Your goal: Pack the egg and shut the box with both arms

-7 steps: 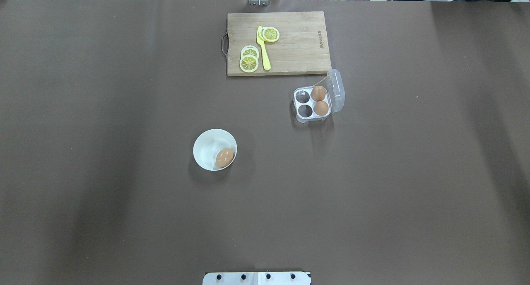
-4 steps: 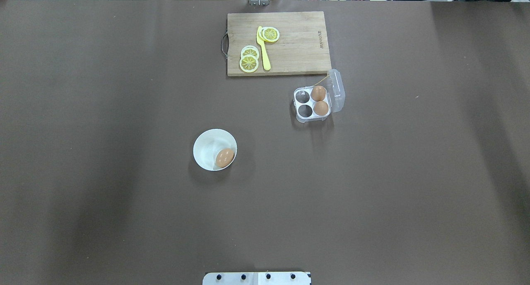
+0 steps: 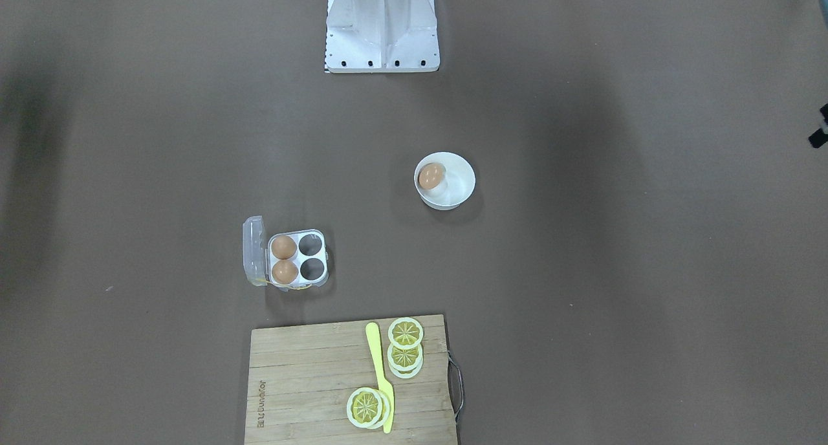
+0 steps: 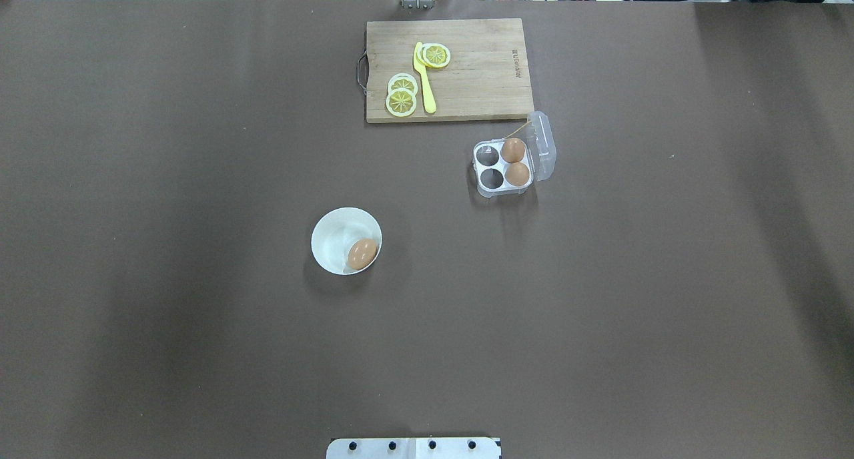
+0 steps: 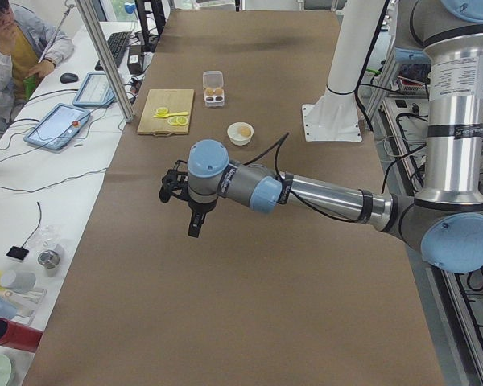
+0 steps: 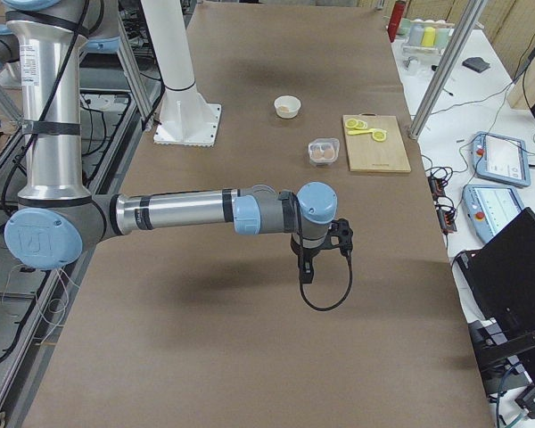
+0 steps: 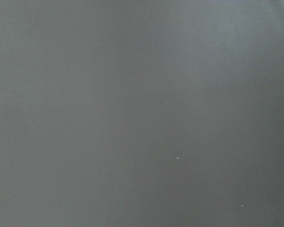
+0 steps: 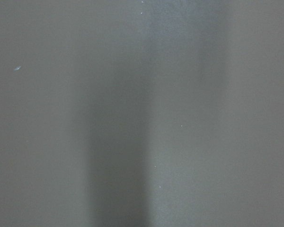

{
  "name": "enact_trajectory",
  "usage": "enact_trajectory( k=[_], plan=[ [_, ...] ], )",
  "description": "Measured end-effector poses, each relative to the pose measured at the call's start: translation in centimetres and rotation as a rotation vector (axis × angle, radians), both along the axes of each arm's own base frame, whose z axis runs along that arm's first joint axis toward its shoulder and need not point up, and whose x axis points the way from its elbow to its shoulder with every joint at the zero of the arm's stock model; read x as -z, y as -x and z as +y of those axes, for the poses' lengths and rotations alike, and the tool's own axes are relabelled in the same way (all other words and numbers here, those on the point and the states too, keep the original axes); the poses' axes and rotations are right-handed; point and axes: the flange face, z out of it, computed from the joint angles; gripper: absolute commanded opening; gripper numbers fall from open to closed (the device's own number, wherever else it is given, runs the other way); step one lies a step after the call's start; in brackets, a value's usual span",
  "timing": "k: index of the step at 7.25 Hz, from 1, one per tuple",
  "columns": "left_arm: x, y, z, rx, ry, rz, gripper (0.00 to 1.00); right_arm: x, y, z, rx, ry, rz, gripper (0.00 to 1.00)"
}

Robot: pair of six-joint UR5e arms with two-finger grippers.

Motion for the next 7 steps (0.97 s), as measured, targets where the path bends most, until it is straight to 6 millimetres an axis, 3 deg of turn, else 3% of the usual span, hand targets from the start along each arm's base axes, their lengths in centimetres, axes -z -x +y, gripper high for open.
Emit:
enact_trajectory(
  k=[1, 3, 5, 6, 7],
  plan=[
    [3.4, -4.8, -1.1, -0.058, -0.031, 0.020, 0.90, 0.9, 0.8, -0.4, 0.015, -0.020, 0.001, 1.00],
    [10.5, -17.2, -2.3, -0.187, -0.163, -0.013, 0.89, 2.4, 2.3, -1.2, 0.044, -0.052, 0.008, 1.00],
    [15.8, -28.2, -1.8, -0.272, -0.241, -0.061, 0.89, 3.1, 3.4, -1.7, 0.065, -0.067, 0.008, 1.00],
    [18.2, -33.0, -1.2, -0.305, -0.215, -0.064, 0.82, 3.2, 3.8, -1.8, 0.071, -0.069, 0.007, 1.00],
    [20.0, -37.4, 0.2, -0.330, -0.186, -0.066, 0.81, 3.3, 3.9, -1.8, 0.074, -0.070, 0.007, 1.00]
  ],
)
